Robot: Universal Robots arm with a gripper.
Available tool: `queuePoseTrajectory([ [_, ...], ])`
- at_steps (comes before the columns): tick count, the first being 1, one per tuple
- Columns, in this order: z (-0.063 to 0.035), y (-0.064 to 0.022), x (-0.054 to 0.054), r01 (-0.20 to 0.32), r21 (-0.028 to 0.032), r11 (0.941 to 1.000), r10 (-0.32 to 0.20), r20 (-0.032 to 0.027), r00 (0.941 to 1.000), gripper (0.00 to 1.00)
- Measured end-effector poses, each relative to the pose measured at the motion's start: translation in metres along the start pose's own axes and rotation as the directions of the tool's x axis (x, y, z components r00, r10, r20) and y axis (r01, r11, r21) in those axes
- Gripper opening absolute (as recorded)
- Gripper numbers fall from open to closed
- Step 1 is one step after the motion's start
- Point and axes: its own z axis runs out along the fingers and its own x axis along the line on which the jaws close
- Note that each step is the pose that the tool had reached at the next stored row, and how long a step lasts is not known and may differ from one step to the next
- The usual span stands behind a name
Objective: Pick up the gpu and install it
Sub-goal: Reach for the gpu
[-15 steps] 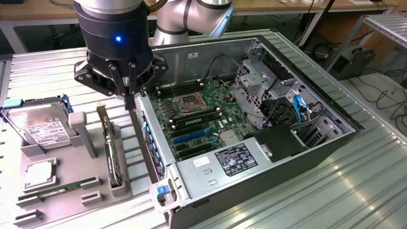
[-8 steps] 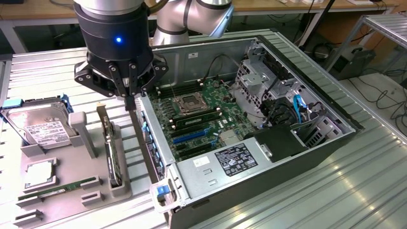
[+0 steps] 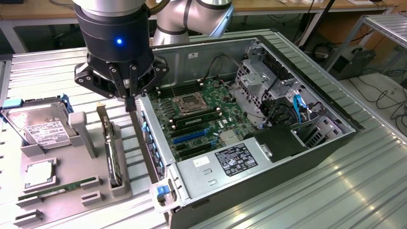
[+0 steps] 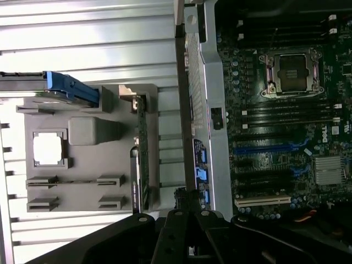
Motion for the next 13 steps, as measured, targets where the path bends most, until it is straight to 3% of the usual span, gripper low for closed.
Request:
queuePoseTrajectory([
  [13,0.0000,-0.0051,-0.0004,0.000,0.0001,1.0000,0.000,0.0000,1.0000,0.11],
])
